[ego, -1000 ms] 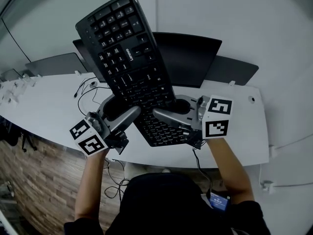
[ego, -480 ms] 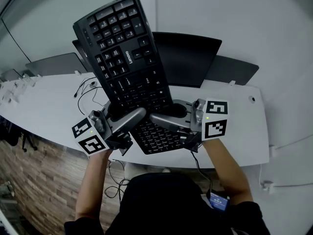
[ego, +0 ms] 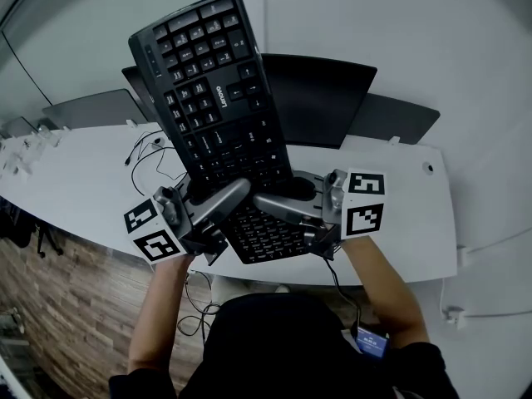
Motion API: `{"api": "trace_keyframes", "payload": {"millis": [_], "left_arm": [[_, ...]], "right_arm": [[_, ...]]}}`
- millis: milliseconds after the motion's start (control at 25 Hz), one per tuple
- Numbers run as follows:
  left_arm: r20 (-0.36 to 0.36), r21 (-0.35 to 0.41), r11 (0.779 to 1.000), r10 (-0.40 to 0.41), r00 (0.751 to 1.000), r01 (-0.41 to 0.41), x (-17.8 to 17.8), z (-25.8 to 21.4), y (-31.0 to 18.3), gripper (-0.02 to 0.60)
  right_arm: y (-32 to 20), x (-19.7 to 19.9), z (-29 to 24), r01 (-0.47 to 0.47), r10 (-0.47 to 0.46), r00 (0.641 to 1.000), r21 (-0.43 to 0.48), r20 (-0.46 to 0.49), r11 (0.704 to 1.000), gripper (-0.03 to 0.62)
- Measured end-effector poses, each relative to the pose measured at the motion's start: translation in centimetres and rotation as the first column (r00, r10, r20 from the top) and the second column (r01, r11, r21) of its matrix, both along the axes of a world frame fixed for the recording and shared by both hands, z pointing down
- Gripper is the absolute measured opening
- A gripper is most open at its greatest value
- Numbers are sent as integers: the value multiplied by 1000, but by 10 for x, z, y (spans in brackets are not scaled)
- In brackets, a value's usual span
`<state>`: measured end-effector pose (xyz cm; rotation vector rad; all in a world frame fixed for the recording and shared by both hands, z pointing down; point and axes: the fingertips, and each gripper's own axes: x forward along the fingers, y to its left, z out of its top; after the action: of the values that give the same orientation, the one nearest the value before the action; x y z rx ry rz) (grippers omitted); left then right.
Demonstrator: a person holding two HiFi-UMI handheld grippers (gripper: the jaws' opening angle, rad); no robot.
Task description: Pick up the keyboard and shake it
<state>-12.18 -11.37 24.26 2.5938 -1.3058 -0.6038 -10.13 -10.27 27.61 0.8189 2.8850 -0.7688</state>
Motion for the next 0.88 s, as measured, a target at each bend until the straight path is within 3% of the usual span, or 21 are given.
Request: {"api": "trace_keyframes", "payload": {"millis": [120, 240, 480, 880], "left_arm": [[-34, 91, 995, 48, 998, -45, 4, -2, 0, 177], [-85, 209, 973, 119, 989, -99, 8, -4, -4, 155], [-65, 201, 971, 144, 987, -129, 9, 12, 4, 153], [-88, 198, 967, 180, 980, -160, 8, 15, 8, 106]], "right_arm": [[-4, 1, 0, -31, 34, 999, 74, -40, 997, 83], [-13, 6, -3, -74, 91, 992, 178, -89, 981, 83], [-8, 2, -1, -92, 101, 994, 144, -53, 985, 82], [-7, 0, 1, -83, 89, 995, 135, -43, 987, 83]]}}
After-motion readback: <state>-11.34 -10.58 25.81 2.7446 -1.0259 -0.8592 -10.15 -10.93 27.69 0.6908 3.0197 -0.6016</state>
